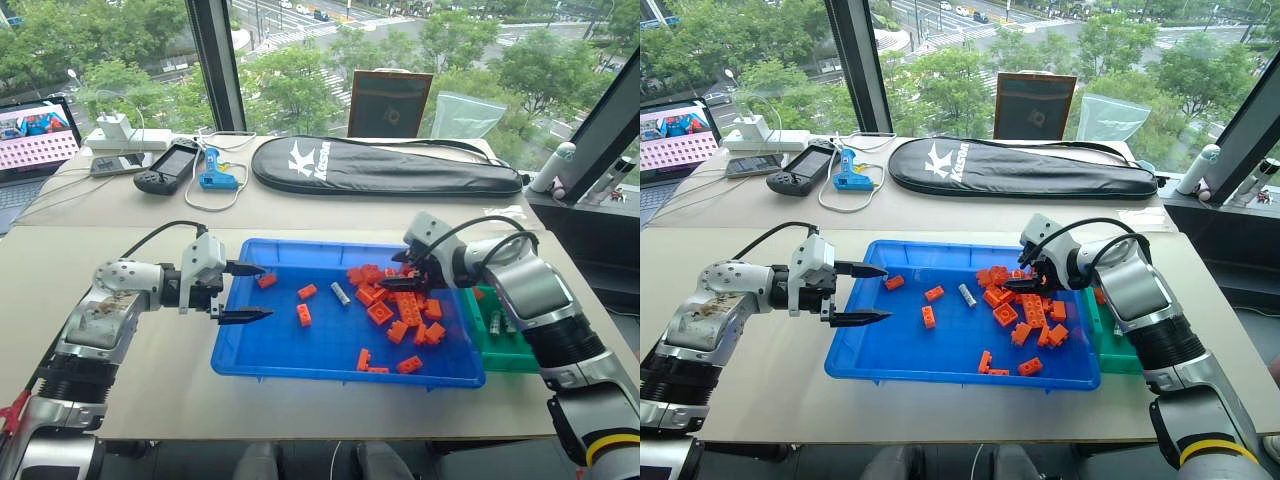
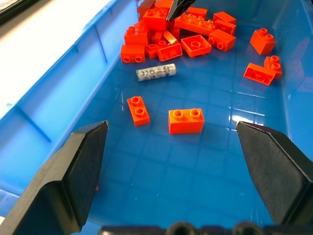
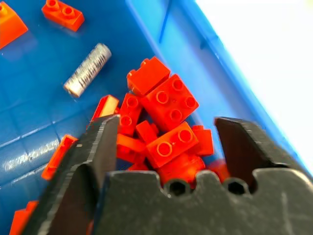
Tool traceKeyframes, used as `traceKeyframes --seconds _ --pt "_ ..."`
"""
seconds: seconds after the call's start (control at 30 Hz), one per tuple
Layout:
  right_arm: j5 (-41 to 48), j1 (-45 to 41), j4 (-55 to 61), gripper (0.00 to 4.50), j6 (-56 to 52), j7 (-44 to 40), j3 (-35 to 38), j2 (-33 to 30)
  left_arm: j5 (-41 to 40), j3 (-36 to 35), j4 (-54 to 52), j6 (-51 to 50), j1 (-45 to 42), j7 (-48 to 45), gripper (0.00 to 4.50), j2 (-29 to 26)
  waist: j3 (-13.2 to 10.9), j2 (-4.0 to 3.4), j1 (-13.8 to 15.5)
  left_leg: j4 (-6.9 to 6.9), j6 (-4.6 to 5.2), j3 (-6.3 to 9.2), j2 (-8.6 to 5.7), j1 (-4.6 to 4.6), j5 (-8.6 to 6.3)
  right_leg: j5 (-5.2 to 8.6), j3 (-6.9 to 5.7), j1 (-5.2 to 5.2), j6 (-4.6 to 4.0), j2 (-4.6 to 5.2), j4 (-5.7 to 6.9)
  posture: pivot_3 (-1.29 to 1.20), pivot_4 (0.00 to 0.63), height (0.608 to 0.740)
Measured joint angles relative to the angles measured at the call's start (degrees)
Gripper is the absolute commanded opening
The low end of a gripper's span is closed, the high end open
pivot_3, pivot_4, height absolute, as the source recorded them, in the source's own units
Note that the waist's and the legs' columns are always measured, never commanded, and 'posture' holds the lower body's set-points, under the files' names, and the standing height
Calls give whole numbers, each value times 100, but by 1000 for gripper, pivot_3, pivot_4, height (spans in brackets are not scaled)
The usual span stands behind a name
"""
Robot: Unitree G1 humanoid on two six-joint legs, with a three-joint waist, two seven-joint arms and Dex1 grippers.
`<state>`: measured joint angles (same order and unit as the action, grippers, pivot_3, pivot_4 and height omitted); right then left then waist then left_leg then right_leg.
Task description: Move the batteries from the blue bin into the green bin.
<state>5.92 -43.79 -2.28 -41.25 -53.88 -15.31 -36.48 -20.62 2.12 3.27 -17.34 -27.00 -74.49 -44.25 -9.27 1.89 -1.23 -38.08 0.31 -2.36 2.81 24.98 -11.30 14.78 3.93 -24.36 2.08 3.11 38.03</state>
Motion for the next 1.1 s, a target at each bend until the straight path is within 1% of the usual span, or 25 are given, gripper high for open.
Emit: traceKeyframes --seconds 0.2,0.3,0.47,0.6,0.93,1.0,1.03,1.1 --pt "133 -37 396 4451 -603 246 -174 786 20 -7 -5 0 3 1 4500 -7 0 0 13 0 0 1 0 1 0 0 -1 0 0 0 -1 0 150 733" --pt "219 -35 483 4451 -1053 698 -166 1295 20 -11 -13 0 18 3 4500 -15 0 0 19 0 0 1 0 1 0 0 -1 0 0 1 2 0 150 733" --pt "200 48 562 4451 -1791 1413 7 1555 20 -77 -13 -1 80 9 4500 -61 0 0 49 0 0 0 -2 1 0 0 -2 2 0 4 -1 0 150 733" --pt "200 148 576 4451 -2235 1808 57 1637 20 -84 -14 -2 80 10 4500 -61 0 0 35 0 0 0 -1 1 0 0 -2 0 0 2 1 0 150 733" --pt "231 193 1141 4451 -3153 2443 -13 1920 23 -84 -14 -12 31 98 4500 -58 0 0 1 0 0 2 0 1 0 0 -2 -1 0 0 1 0 150 733" --pt "231 196 1179 3928 -3179 2491 -60 1913 23 -84 -14 -12 16 117 4500 -58 0 0 1 0 0 2 0 1 0 0 -2 0 0 1 1 0 150 733" --pt "231 196 1185 3769 -3184 2507 -74 1910 23 -84 -14 -12 16 119 4500 -58 0 0 1 0 0 2 0 1 0 0 -2 0 0 1 1 0 150 733" --pt "231 196 1193 3106 -3189 2535 -121 1889 23 -84 -14 -12 16 122 4500 -58 0 0 1 0 0 2 0 1 0 0 -2 0 0 1 1 0 150 733"
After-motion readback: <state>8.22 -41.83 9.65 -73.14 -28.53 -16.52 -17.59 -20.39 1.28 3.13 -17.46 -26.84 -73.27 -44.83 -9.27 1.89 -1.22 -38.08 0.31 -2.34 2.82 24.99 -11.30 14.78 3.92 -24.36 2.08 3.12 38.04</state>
